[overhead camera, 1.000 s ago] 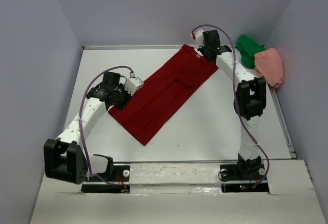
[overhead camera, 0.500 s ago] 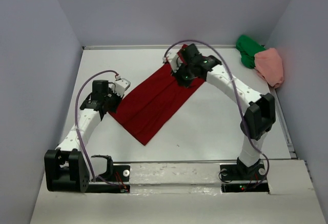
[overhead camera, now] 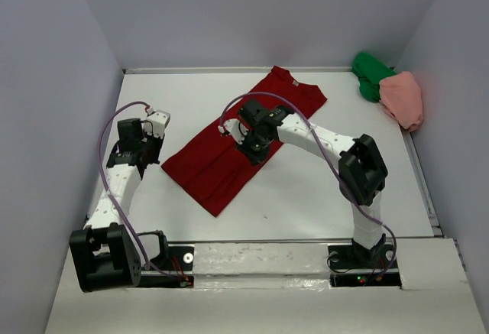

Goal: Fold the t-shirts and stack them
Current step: Rotate the tshirt 90 degrees

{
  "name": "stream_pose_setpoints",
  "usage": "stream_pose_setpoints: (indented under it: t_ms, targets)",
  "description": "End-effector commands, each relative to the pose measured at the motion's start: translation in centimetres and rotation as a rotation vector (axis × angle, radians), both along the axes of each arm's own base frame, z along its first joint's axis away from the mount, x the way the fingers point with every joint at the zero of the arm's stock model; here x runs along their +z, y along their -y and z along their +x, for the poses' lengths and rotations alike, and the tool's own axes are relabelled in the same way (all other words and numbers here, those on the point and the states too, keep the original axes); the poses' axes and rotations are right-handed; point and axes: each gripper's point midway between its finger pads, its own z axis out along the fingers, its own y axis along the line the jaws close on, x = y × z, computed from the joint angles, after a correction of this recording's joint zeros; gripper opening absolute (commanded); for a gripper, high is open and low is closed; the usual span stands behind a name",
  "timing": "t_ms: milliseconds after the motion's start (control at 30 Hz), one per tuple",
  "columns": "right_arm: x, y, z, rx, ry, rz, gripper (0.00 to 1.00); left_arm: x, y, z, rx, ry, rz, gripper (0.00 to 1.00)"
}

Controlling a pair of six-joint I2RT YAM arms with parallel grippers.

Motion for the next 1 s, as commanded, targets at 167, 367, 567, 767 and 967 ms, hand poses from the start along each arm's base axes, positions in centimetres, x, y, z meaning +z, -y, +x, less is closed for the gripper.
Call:
stream_pose_setpoints:
  t_ms: [167, 367, 567, 767, 967]
  targets:
    - [-2.3, -4.1, -3.3, 0.103, -0.013, -0.027, 0.00, 0.6, -1.0, 0.5, 0.055, 0.044, 0.000, 0.00]
    - [-4.3, -6.4, -4.3, 0.152, -0.030, -0.062, 0.00, 0.6, -1.8, 0.4, 0.089, 0.045, 0.015, 0.00]
    - [-4.8, -8.4, -4.4, 0.179, -0.042, -0.062, 0.00, 0.7, -1.9, 0.3, 0.089, 0.045, 0.011, 0.00]
    - [-5.0, -9.1, -4.6, 0.195, -0.052, -0.064, 0.00, 0.7, -1.9, 0.3, 0.084, 0.047, 0.012, 0.00]
    - [-8.2, -7.2, -5.5, 0.201, -0.088, -0.133, 0.00, 0.7, -1.8, 0.2, 0.080, 0.045, 0.009, 0.00]
